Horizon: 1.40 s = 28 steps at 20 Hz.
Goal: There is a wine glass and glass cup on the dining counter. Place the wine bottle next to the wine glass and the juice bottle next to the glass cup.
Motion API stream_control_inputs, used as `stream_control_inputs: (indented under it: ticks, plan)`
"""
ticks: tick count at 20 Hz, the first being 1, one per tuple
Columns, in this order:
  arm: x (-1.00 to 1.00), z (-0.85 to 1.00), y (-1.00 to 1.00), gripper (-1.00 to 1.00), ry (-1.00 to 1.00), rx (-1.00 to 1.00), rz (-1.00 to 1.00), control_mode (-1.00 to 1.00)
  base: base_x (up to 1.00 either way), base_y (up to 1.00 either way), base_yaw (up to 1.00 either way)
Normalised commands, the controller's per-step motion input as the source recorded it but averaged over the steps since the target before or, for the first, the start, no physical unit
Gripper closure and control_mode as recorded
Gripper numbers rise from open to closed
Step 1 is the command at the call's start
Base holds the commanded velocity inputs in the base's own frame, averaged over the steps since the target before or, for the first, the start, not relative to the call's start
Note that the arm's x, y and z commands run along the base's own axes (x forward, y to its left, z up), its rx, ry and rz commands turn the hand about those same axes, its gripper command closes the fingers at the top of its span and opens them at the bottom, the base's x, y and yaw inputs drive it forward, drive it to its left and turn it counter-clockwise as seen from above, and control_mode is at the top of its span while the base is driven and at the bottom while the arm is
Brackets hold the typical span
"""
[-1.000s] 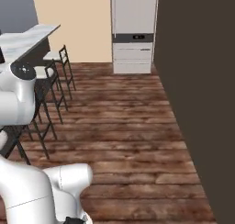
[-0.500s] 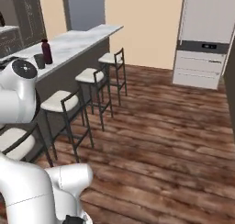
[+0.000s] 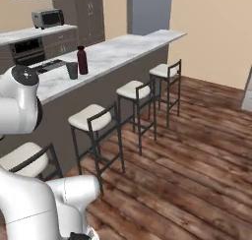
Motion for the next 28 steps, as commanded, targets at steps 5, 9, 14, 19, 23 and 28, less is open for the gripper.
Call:
stream_control_inputs:
  ticks: [5, 9, 14, 19, 23, 28]
  plan:
    - [0.0, 0.0, 0.0, 1.0, 0.0, 0.0, 0.0, 1.0, 0.45, -0.09, 0.49]
    - [0.0, 0.0, 0.0, 1.0, 0.0, 0.0, 0.0, 1.0, 0.64, -0.07, 0.44]
    - [0.0, 0.0, 0.0, 1.0, 0.0, 0.0, 0.0, 1.0, 0.52, -0.2, 0.41]
    - [0.0, 0.0, 0.0, 1.0, 0.0, 0.0, 0.0, 1.0, 0.56, -0.03, 0.32]
    - [0.0, 0.0, 0.0, 1.0, 0.0, 0.0, 0.0, 1.0, 0.69, 0.0, 0.18]
    - [0.0, 0.0, 0.0, 1.0, 0.0, 0.0, 0.0, 1.0, 0.64, 0.0, 0.14]
